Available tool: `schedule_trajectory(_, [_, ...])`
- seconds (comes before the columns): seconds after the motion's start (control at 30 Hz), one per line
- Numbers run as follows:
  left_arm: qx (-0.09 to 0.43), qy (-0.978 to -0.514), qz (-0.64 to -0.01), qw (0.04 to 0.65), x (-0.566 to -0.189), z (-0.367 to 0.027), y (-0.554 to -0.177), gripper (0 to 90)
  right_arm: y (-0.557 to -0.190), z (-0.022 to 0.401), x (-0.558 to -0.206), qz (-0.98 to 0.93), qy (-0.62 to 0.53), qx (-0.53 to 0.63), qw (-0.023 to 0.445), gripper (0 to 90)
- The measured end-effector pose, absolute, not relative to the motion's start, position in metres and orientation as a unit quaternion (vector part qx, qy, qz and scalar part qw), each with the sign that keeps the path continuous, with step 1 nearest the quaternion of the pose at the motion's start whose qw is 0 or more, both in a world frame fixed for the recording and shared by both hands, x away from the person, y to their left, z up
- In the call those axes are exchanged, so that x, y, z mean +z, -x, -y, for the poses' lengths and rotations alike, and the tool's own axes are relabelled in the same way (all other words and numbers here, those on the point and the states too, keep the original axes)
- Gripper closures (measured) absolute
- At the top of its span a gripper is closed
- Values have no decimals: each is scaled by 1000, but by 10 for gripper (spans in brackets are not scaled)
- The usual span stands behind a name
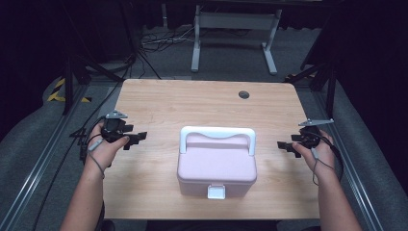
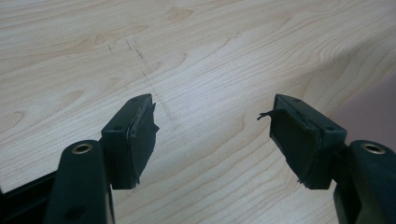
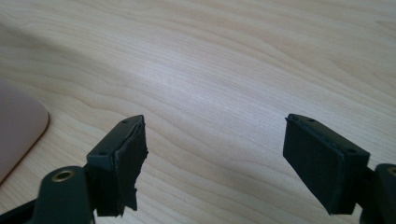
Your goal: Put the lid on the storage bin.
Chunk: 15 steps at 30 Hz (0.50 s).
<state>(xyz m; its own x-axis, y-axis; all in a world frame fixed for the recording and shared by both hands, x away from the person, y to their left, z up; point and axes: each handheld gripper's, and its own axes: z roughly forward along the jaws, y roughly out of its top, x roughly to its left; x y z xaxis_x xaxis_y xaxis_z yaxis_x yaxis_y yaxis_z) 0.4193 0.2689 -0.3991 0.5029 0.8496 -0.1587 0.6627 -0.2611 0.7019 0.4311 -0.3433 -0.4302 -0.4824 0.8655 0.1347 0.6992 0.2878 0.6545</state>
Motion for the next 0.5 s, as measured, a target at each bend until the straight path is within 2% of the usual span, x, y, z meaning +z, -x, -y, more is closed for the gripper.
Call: schedule_trajectory(0.5, [117,-794,-475,361,-405,-263,-422,314,-433,327,-451,-829,-485,271,66,226])
